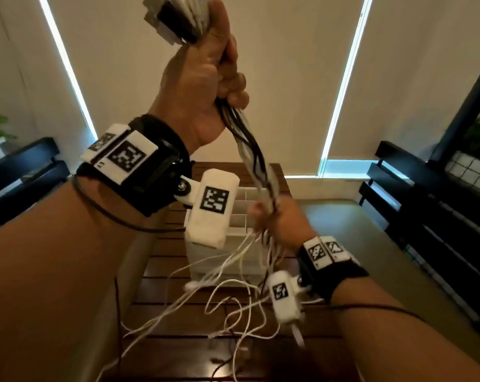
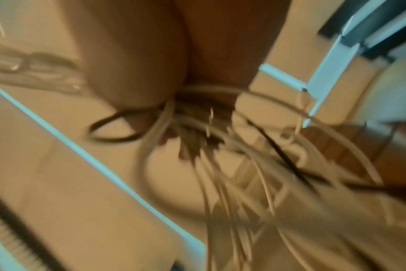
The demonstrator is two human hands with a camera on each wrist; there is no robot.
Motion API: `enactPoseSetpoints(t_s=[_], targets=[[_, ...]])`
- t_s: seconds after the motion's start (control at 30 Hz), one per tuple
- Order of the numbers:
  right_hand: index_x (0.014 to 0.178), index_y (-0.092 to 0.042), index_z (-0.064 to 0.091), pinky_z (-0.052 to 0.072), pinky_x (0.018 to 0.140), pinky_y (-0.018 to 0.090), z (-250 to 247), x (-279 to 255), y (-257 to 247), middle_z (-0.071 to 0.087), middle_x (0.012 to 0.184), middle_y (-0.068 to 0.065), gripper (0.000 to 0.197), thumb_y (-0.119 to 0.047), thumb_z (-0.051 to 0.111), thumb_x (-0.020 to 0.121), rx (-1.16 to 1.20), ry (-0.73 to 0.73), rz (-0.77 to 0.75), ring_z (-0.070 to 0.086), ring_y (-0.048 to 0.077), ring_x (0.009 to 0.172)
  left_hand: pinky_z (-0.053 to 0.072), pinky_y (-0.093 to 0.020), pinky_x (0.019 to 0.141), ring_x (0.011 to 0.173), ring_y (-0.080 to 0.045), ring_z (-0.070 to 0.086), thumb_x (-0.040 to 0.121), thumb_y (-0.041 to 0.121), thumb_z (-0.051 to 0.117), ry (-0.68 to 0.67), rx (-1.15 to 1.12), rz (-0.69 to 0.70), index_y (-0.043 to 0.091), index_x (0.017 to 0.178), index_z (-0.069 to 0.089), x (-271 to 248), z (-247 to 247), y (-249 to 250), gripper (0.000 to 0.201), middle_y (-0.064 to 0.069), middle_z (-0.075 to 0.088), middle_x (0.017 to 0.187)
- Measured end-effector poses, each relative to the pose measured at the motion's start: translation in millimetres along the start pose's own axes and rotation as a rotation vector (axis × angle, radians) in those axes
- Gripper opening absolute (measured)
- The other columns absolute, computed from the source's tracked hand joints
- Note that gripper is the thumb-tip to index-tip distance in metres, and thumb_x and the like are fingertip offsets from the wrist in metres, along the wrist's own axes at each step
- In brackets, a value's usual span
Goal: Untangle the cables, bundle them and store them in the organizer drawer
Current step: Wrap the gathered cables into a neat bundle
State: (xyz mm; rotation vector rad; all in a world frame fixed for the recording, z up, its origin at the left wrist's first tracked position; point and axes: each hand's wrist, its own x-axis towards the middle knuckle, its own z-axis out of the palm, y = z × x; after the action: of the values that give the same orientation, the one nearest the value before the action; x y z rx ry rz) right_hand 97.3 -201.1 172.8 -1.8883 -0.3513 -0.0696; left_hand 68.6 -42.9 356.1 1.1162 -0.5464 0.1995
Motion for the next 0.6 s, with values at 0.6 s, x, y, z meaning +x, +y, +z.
enactPoseSetpoints(t_s=[0.6], targets=[[0.112,-0.031,0.056,0.048,0.076,0.014,-5.6,-41.2,48.8,0.064,0.106,-0.012,0.065,-0.015,0.089,0.058,-0.062,-0.288,0.186,0.062,0.001,0.097,0.034,-0.025,0.044,0.045,-0.01,0.029,0.095,0.043,0.055,0.234,0.091,-0.111,0.013,0.067,0.045,-2.5,-35.0,-30.5,0.042,0.005,0.03,0.049]])
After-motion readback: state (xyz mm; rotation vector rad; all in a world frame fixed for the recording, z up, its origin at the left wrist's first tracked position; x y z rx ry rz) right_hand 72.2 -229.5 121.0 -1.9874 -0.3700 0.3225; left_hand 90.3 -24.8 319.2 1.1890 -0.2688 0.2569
